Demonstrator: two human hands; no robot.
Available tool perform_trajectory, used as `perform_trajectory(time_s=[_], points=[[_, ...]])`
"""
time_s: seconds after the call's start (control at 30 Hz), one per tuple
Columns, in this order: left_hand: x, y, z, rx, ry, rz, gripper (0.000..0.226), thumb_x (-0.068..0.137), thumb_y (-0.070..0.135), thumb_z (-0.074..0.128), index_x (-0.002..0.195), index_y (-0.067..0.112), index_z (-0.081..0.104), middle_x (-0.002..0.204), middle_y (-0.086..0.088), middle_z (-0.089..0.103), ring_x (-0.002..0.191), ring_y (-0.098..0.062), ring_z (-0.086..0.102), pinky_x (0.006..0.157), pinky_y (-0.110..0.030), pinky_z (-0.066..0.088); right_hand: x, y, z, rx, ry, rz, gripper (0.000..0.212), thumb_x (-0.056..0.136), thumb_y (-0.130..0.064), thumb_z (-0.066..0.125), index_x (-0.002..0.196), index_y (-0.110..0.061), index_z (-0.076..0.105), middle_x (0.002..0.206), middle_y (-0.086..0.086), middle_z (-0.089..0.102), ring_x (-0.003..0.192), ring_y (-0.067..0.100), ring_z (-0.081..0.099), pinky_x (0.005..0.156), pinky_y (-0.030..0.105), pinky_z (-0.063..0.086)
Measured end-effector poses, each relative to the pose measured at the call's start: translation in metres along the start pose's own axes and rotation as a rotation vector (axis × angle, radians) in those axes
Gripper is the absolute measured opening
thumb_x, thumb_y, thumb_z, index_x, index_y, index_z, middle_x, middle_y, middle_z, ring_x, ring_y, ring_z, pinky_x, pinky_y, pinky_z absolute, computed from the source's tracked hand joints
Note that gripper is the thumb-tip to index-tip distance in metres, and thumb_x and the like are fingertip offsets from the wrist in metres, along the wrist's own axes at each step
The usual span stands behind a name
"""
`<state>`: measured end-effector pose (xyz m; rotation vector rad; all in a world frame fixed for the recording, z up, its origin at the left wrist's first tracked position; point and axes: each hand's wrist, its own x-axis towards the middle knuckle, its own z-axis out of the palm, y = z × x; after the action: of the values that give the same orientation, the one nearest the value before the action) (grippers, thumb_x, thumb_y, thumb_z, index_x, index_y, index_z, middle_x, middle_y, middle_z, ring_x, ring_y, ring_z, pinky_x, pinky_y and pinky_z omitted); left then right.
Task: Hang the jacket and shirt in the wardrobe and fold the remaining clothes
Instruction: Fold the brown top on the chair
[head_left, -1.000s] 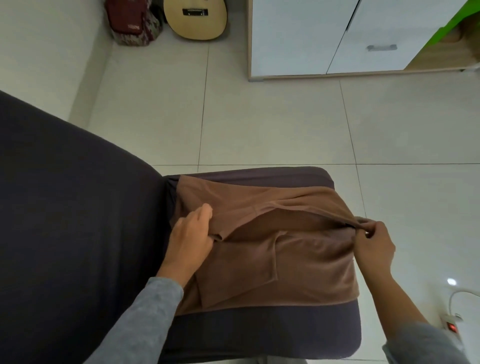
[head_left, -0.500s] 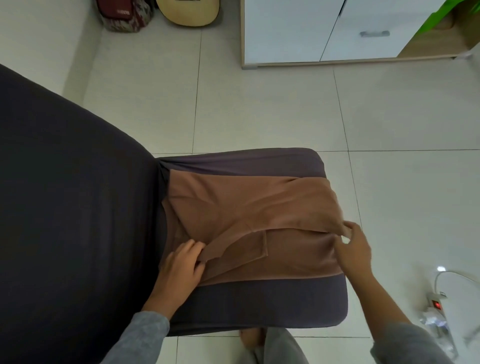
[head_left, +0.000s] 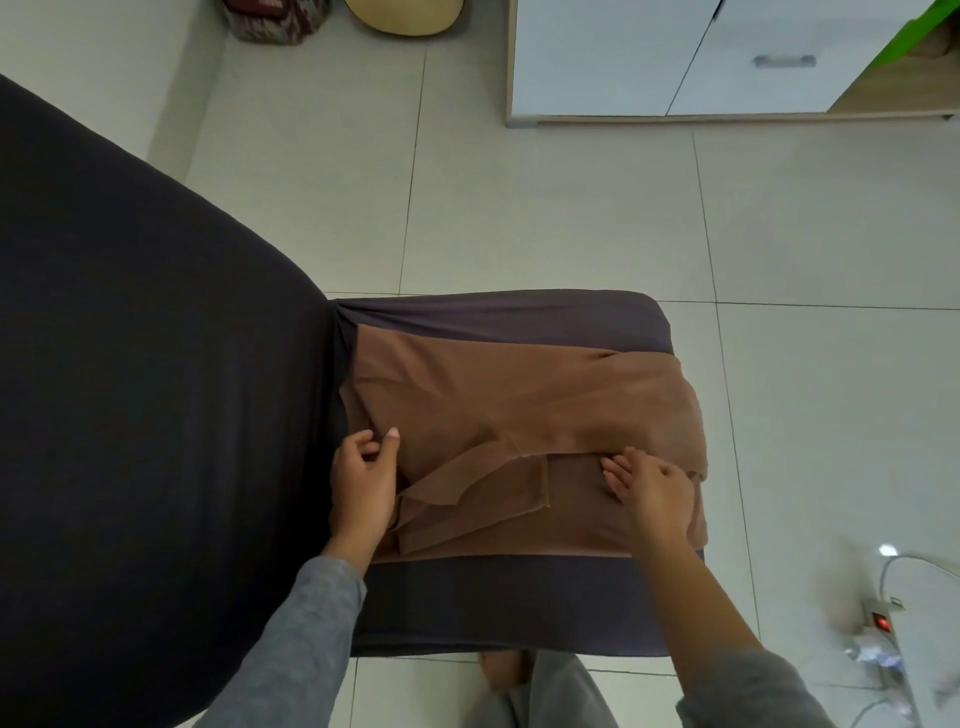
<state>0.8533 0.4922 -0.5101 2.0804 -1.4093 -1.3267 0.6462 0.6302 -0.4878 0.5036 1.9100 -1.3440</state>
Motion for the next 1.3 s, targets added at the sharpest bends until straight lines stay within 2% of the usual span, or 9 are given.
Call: perform_trajectory(time_s=[0.07, 0.13, 0.23, 0.5, 0.7, 0.8, 0.93, 1.07, 1.3], points=[[0.004, 0.008, 0.003, -0.039, -0.028, -0.039, 0.034, 0.088, 0.034, 0.063, 0.112, 0.012, 0.053, 0.099, 0.000, 0.056, 0.095, -0.019, 0.055, 0.082, -0.031, 0.042, 0.000, -0.011, 0.000, 0.234, -0.123, 0.163, 0.035, 0.099, -0.010, 0.033, 0.129, 0.006, 0.045, 0.122, 0.021, 0.055, 0.123, 0.035, 0.050, 0.102, 0.038, 0.040], [0.006, 0.016, 0.005, -0.070, -0.044, -0.070, 0.028, 0.086, 0.032, 0.066, 0.102, 0.012, 0.053, 0.085, 0.003, 0.056, 0.084, -0.016, 0.054, 0.077, -0.028, 0.040, 0.001, -0.018, 0.000, 0.272, -0.132, 0.247, 0.037, 0.100, -0.014, 0.039, 0.132, 0.002, 0.042, 0.132, 0.019, 0.050, 0.119, 0.030, 0.054, 0.100, 0.037, 0.043], [0.006, 0.019, 0.006, -0.089, 0.009, -0.063, 0.022, 0.088, 0.028, 0.063, 0.094, 0.010, 0.053, 0.075, 0.005, 0.052, 0.080, -0.016, 0.052, 0.073, -0.027, 0.038, 0.005, -0.021, 0.003, 0.194, -0.069, 0.252, 0.027, 0.090, -0.011, 0.061, 0.111, 0.001, 0.050, 0.116, 0.017, 0.057, 0.101, 0.028, 0.060, 0.086, 0.038, 0.051], [-0.010, 0.004, 0.002, -0.082, 0.124, 0.046, 0.024, 0.095, 0.031, 0.050, 0.073, 0.022, 0.046, 0.081, 0.003, 0.056, 0.077, -0.016, 0.052, 0.076, -0.033, 0.041, 0.005, -0.021, 0.024, 0.029, 0.008, 0.107, 0.011, 0.086, -0.015, 0.066, 0.092, -0.006, 0.064, 0.084, 0.005, 0.061, 0.079, 0.017, 0.059, 0.072, 0.026, 0.052], [-0.019, 0.008, 0.003, -0.112, 0.268, 0.169, 0.020, 0.095, 0.019, 0.052, 0.077, 0.010, 0.049, 0.089, -0.004, 0.050, 0.074, -0.012, 0.047, 0.066, -0.023, 0.037, 0.007, -0.012, 0.010, -0.070, 0.132, -0.068, 0.019, 0.089, -0.017, 0.062, 0.107, -0.011, 0.066, 0.104, 0.007, 0.064, 0.093, 0.022, 0.060, 0.082, 0.031, 0.053], [-0.021, 0.002, 0.004, -0.222, 0.182, 0.065, 0.026, 0.097, 0.017, 0.047, 0.072, 0.016, 0.046, 0.072, -0.001, 0.053, 0.067, -0.013, 0.050, 0.066, -0.028, 0.042, 0.006, -0.007, 0.001, -0.070, 0.161, -0.080, 0.022, 0.088, -0.013, 0.059, 0.109, -0.009, 0.064, 0.103, 0.007, 0.063, 0.089, 0.022, 0.059, 0.071, 0.024, 0.049], [-0.017, -0.006, 0.004, -0.236, 0.142, -0.041, 0.019, 0.096, 0.014, 0.047, 0.077, 0.013, 0.050, 0.079, -0.009, 0.060, 0.072, -0.022, 0.057, 0.071, -0.031, 0.047, 0.016, 0.000, -0.012, -0.044, 0.278, -0.037, 0.021, 0.085, -0.012, 0.056, 0.105, -0.009, 0.061, 0.098, 0.008, 0.061, 0.078, 0.017, 0.057, 0.068, 0.026, 0.044], [-0.014, 0.011, 0.000, 0.012, 0.258, 0.298, 0.009, 0.092, 0.015, 0.054, 0.086, 0.011, 0.051, 0.083, 0.000, 0.050, 0.070, -0.011, 0.049, 0.063, -0.013, 0.038, 0.025, -0.012, -0.015, -0.196, 0.407, -0.240, 0.018, 0.087, -0.009, 0.048, 0.103, -0.011, 0.056, 0.101, 0.006, 0.055, 0.090, 0.020, 0.051, 0.081, 0.031, 0.041], [0.030, 0.063, 0.045, 0.457, -0.072, 0.766, 0.027, 0.092, 0.028, 0.047, 0.105, 0.012, 0.064, 0.102, -0.003, 0.058, 0.095, -0.018, 0.049, 0.082, -0.028, 0.038, 0.064, -0.059, 0.024, -0.547, 0.141, -0.593, 0.028, 0.095, -0.008, 0.045, 0.119, -0.011, 0.058, 0.125, 0.009, 0.050, 0.106, 0.018, 0.051, 0.090, 0.022, 0.036]])
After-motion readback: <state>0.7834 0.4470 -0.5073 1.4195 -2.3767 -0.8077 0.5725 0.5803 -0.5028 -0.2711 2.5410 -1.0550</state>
